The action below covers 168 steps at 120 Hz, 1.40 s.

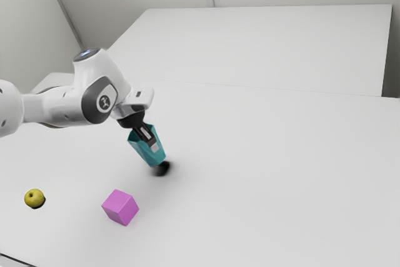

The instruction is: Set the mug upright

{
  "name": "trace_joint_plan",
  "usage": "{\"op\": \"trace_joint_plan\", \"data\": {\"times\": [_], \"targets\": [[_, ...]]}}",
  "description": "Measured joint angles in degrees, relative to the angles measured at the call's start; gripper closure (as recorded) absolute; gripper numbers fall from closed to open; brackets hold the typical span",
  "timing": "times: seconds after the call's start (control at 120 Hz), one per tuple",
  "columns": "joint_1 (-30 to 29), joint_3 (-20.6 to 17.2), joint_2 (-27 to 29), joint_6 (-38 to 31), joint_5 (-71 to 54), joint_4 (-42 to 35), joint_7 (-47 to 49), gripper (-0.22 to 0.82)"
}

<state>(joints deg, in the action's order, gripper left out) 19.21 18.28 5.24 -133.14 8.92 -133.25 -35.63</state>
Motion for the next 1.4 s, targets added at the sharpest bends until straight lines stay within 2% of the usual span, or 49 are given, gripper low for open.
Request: {"op": "trace_joint_plan", "data": {"times": [0.5, 1.042, 1.142, 1.4], "targets": [[0.01, -1.58, -0.87, 1.78, -8.81, -0.1, 13.34, 0.79], [-0.08, -1.61, -3.85, 1.68, -9.34, 0.01, 20.52, 0.78], [-0.1, -1.59, -4.44, 1.68, -8.84, 0.14, 21.07, 0.71], [-0.11, -1.58, -4.49, 1.76, -8.05, 0.31, 21.92, 0.44]]}}
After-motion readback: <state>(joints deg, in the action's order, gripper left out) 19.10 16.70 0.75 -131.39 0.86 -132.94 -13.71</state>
